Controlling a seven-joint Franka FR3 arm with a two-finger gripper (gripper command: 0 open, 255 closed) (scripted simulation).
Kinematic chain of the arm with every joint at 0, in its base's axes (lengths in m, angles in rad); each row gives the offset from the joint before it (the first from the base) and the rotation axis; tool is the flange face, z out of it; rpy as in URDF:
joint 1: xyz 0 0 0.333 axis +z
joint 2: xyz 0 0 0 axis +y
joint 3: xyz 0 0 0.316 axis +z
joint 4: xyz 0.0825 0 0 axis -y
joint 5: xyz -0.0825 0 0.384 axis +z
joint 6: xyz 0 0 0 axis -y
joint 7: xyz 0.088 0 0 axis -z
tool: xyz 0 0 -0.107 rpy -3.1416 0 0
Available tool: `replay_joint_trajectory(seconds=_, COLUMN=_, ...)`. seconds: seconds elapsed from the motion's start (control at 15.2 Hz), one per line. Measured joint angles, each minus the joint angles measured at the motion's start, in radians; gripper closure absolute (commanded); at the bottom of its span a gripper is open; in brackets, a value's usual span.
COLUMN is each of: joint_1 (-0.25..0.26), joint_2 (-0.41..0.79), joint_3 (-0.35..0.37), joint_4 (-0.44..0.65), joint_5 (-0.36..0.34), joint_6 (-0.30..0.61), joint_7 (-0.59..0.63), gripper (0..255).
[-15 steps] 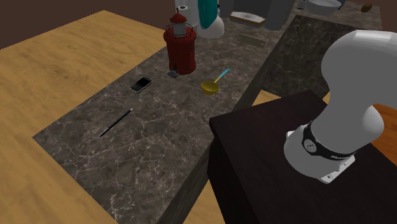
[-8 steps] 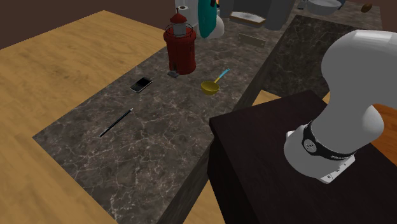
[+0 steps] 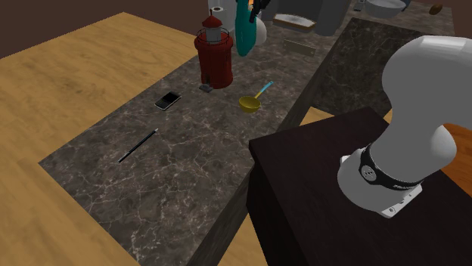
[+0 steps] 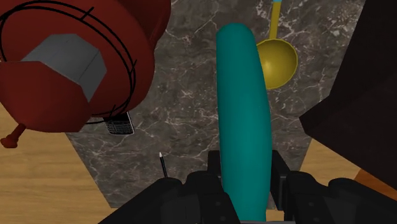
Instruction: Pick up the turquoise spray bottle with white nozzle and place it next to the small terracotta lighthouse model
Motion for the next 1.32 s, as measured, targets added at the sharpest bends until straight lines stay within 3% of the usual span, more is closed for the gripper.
replay_joint_trajectory(seconds=1.32, joint_1=0.050, joint_2=-0.090, joint_3=-0.148, joint_4=-0.099, joint_5=-0.103, joint_6=0.178, joint_7=-0.024, gripper=255)
